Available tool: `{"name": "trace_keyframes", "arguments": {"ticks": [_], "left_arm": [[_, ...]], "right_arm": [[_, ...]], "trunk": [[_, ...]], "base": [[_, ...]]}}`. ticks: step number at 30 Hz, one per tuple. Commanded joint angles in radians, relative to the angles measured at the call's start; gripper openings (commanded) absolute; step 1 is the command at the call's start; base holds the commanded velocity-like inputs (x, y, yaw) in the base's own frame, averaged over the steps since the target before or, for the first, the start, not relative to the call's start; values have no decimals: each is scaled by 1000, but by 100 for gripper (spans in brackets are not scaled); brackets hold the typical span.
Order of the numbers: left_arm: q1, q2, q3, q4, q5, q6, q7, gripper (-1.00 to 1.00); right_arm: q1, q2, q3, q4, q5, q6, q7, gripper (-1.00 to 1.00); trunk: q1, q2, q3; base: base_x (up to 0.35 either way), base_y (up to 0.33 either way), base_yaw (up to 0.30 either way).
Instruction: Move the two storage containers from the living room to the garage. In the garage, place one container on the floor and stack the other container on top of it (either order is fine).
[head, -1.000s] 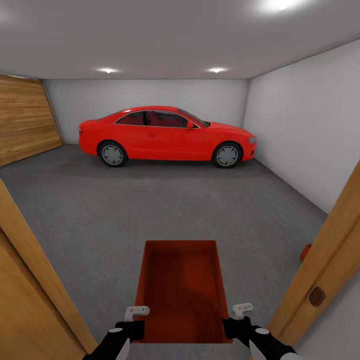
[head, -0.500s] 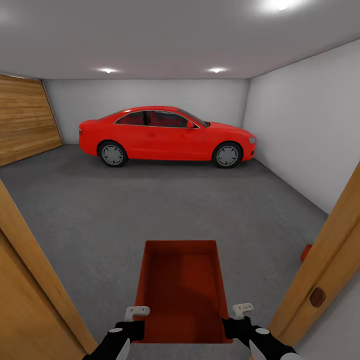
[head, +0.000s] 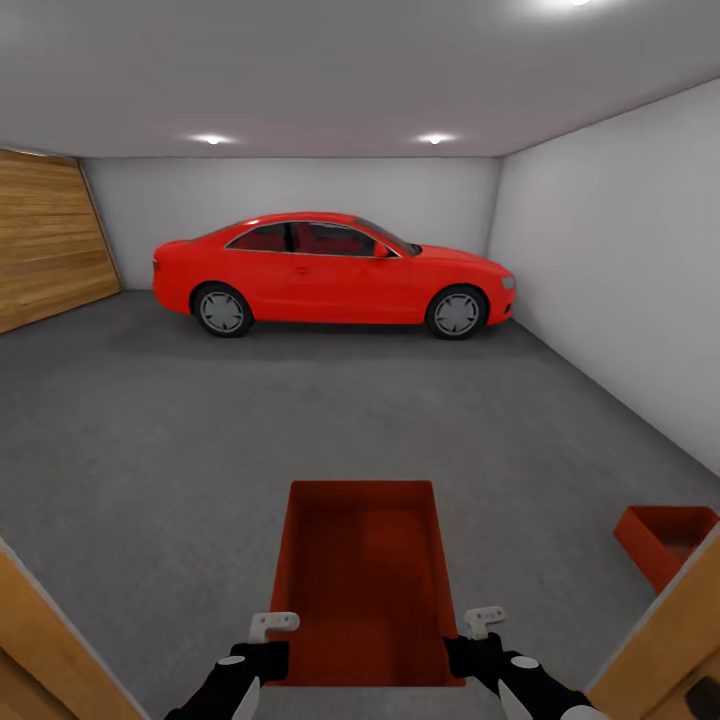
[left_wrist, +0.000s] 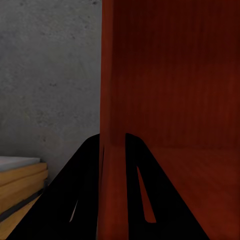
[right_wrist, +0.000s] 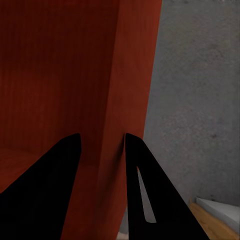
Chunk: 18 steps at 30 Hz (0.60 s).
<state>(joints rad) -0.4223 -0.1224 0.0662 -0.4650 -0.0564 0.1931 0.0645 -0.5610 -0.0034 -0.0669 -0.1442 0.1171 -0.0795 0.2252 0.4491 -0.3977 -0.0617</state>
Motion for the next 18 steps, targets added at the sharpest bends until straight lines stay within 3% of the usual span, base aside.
{"name": "trace_keyframes", "arguments": {"ticks": [1, 18], "left_arm": [[-1, 44, 41, -12, 4, 6, -2, -100], [-1, 44, 41, -12, 4, 7, -2, -100]], "right_arm": [[0, -20, -5, 3, 11, -5, 54, -100], [0, -20, -5, 3, 12, -5, 54, -100]], "trunk": [[1, -2, -2], [1, -2, -2]], "base": [[170, 0, 0], [41, 0, 0]]}}
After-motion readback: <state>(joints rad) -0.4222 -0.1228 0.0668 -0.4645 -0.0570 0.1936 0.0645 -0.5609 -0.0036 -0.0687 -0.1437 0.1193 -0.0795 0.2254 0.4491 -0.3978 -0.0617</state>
